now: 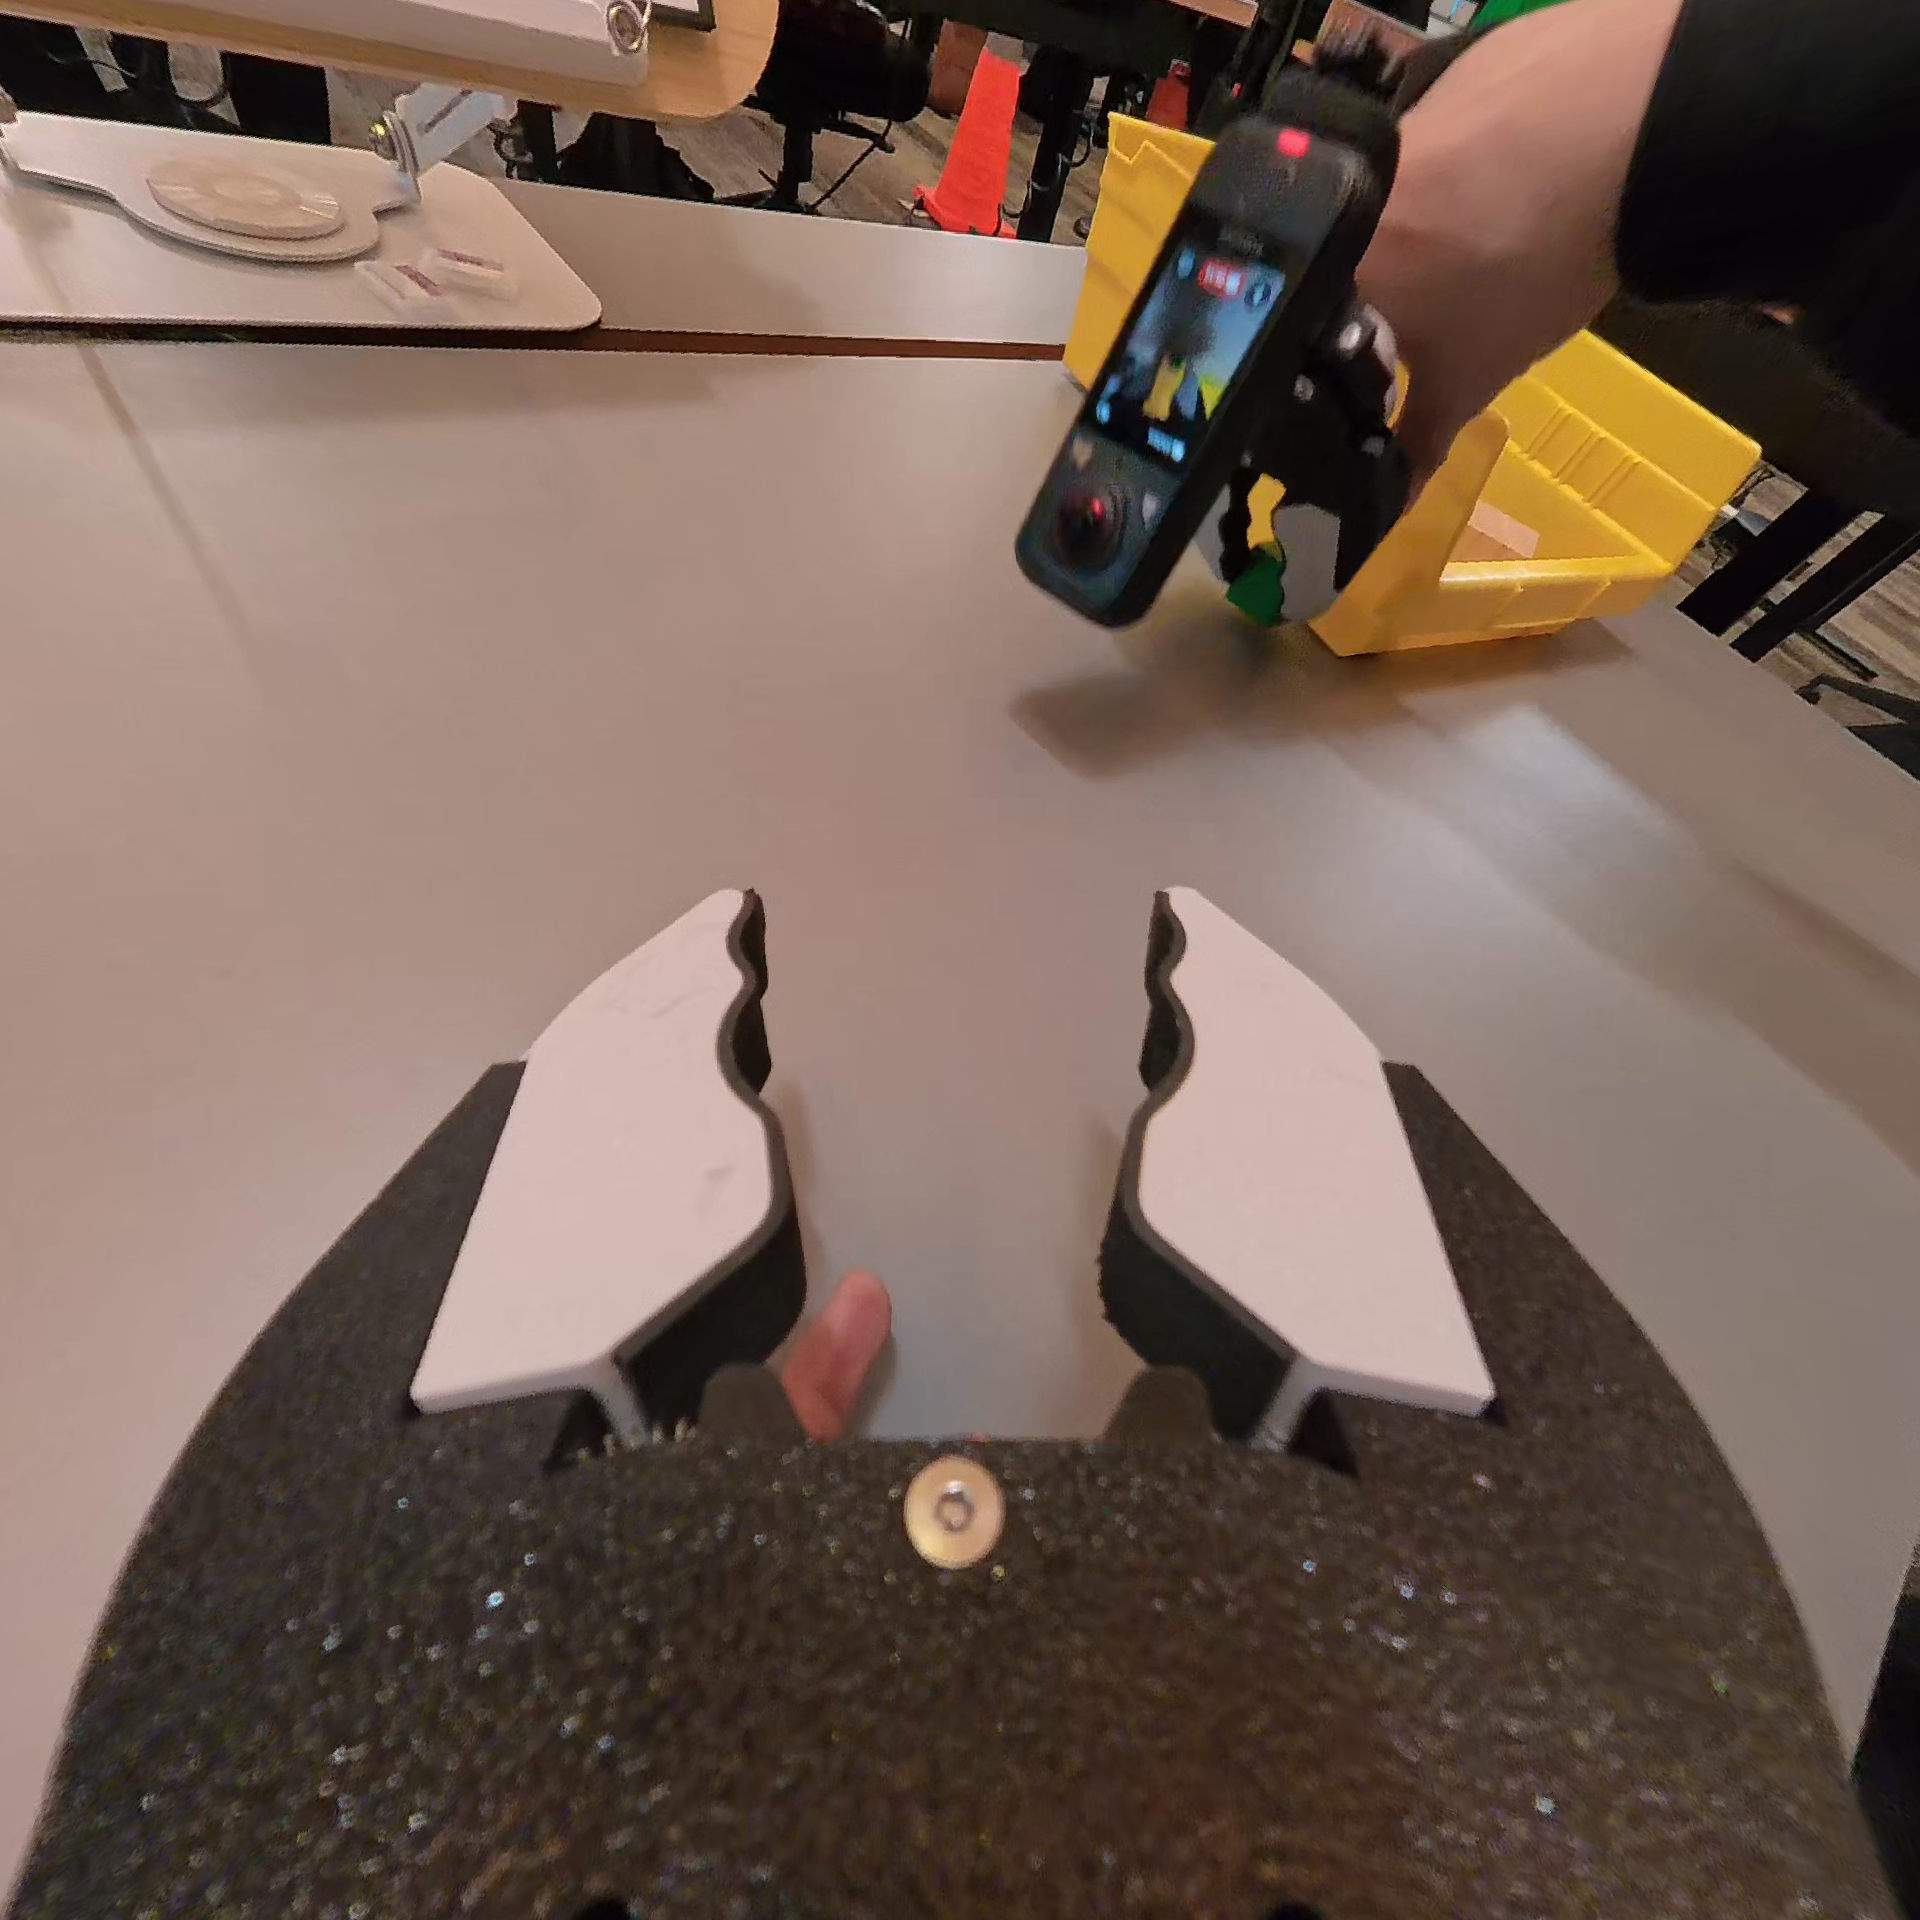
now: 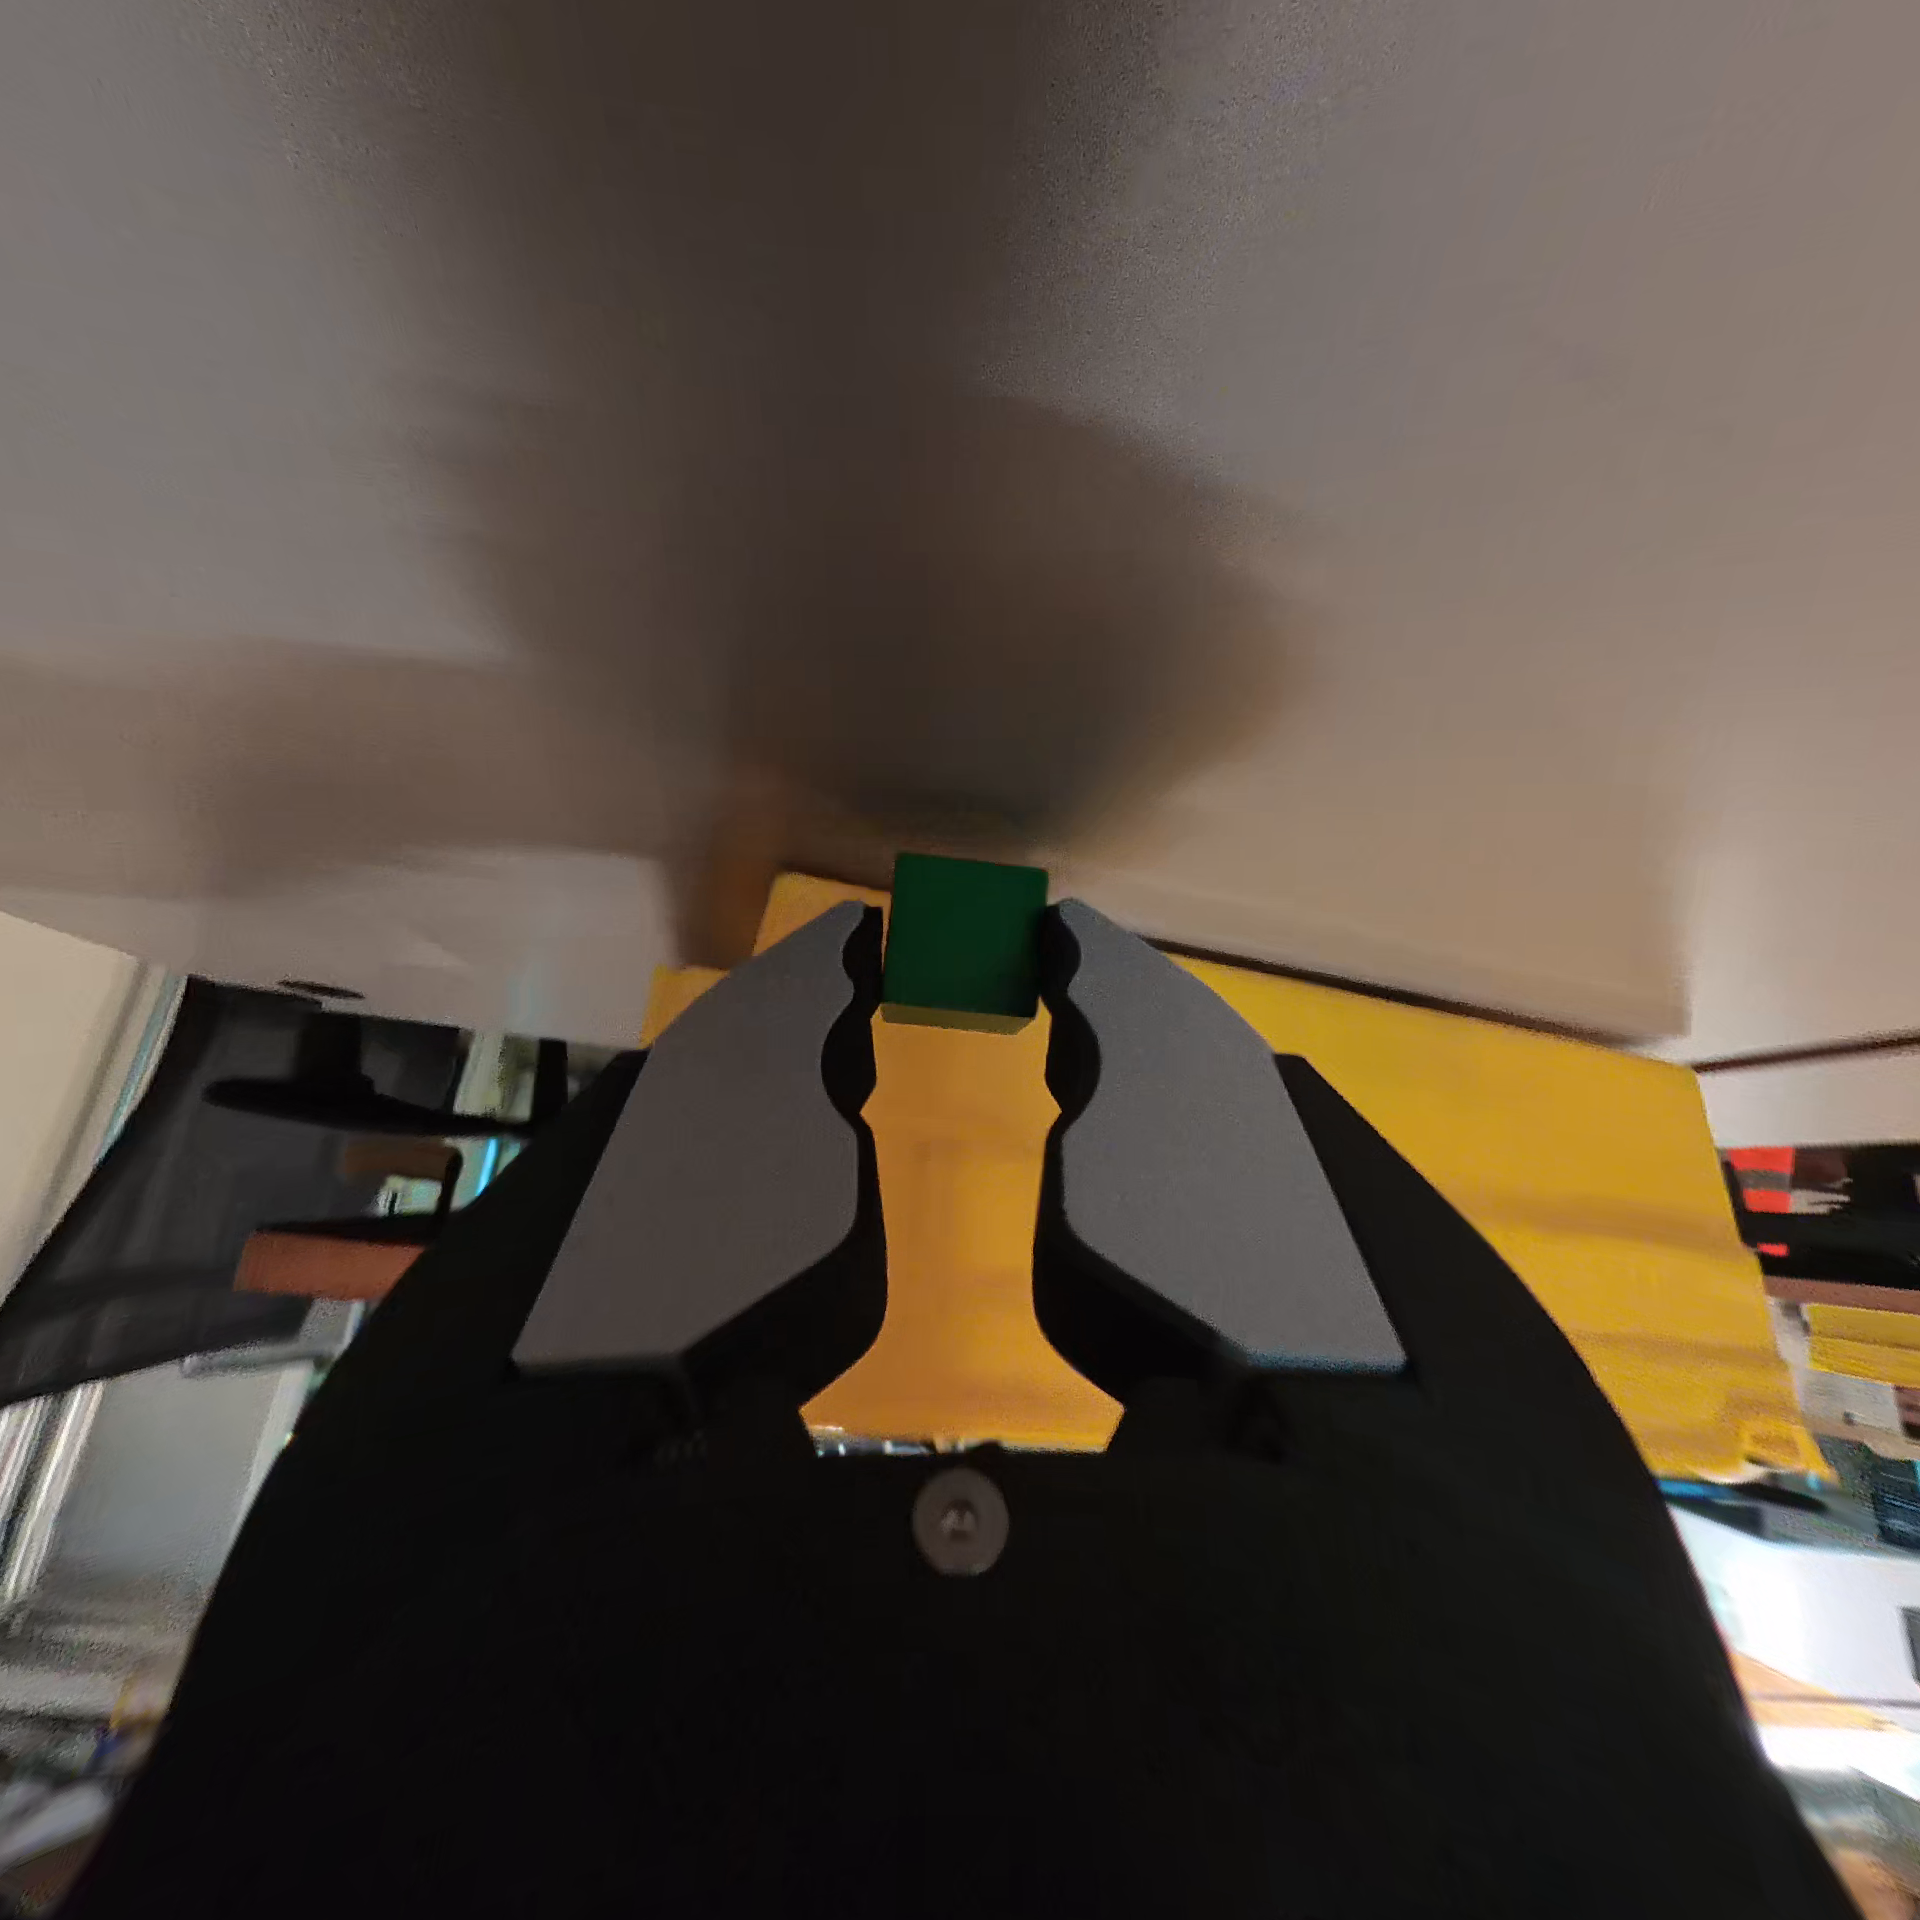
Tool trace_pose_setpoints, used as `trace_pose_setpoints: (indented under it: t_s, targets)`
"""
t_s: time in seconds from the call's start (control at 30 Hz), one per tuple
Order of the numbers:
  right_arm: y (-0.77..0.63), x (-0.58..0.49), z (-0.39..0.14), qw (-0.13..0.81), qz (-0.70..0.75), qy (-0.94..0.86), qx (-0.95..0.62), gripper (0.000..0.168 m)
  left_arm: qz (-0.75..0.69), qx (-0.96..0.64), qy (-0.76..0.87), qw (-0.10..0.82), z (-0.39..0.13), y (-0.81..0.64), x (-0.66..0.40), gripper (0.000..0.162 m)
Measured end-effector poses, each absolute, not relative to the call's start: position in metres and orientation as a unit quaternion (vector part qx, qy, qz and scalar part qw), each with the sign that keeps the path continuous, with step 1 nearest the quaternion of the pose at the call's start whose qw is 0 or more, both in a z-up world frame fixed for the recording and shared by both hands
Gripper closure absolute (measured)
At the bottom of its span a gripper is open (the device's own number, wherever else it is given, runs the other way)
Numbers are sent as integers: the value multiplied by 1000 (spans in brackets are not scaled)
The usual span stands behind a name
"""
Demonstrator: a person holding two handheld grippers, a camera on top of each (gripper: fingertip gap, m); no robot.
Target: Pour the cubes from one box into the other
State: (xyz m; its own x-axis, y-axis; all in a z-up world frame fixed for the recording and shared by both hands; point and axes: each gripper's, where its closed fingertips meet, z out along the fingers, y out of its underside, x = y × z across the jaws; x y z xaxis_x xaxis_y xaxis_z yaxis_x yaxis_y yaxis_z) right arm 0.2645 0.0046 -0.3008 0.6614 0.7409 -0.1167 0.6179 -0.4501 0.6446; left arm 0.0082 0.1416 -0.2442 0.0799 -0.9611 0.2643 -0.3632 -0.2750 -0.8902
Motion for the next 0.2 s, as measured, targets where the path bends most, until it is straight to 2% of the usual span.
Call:
trace_pose_setpoints:
  t_s: [0.07,0.2]
  targets:
    - [20,262,-283,281,88,381,876,139,-453,-656,504,332,-243,141,8,93]
    - [54,248,-228,68,27,325,943,139,-449,-655,508,334,-241,141,8,93]
